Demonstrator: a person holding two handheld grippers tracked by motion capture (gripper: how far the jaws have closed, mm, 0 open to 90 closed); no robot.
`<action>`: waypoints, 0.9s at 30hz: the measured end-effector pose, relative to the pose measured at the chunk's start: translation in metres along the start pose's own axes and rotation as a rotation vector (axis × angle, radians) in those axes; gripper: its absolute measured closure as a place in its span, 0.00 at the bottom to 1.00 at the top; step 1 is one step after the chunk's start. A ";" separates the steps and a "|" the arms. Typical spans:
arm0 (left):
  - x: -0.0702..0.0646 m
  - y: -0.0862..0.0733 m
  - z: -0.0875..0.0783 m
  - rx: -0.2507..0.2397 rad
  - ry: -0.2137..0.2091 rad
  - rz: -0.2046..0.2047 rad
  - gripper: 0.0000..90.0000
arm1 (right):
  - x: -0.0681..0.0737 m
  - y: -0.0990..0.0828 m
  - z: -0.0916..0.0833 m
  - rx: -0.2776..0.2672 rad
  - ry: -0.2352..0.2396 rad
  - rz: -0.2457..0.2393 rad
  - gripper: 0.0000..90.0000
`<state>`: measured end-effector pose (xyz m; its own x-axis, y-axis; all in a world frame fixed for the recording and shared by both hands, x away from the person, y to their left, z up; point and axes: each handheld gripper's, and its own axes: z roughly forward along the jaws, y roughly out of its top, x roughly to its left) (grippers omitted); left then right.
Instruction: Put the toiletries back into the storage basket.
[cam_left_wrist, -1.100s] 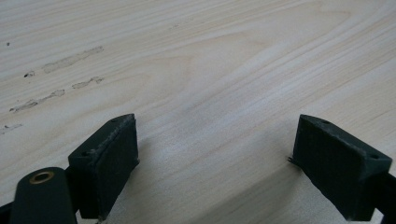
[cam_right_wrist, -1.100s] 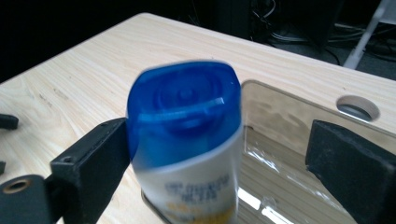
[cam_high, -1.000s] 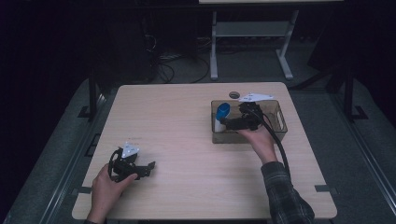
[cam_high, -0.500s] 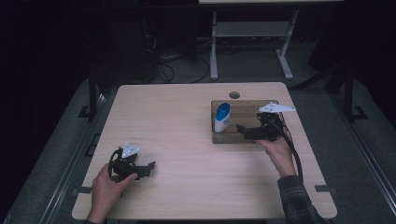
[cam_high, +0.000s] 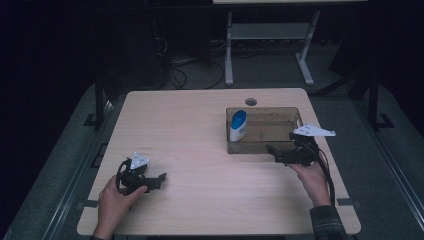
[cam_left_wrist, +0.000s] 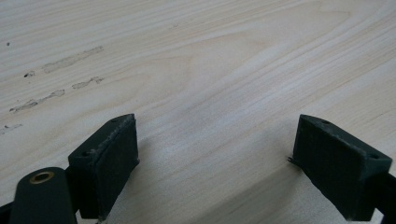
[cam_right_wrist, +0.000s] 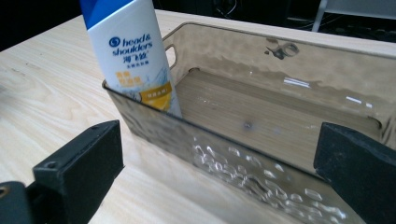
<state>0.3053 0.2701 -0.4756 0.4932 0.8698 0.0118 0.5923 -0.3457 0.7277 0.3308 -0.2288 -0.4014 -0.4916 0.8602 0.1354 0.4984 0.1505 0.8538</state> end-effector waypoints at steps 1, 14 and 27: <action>0.000 0.000 0.000 0.000 0.000 0.001 0.14 | 0.000 -0.003 -0.002 -0.003 -0.002 0.003 0.01; 0.000 0.000 0.000 0.000 0.001 0.002 0.14 | -0.003 -0.037 -0.022 0.029 -0.026 0.005 0.01; 0.000 0.000 0.000 0.000 0.002 0.002 0.14 | -0.013 -0.075 -0.035 0.109 -0.076 0.016 0.01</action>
<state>0.3053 0.2702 -0.4755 0.4931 0.8698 0.0142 0.5915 -0.3472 0.7277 0.2744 -0.2689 -0.4498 -0.4292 0.8969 0.1068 0.5823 0.1844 0.7917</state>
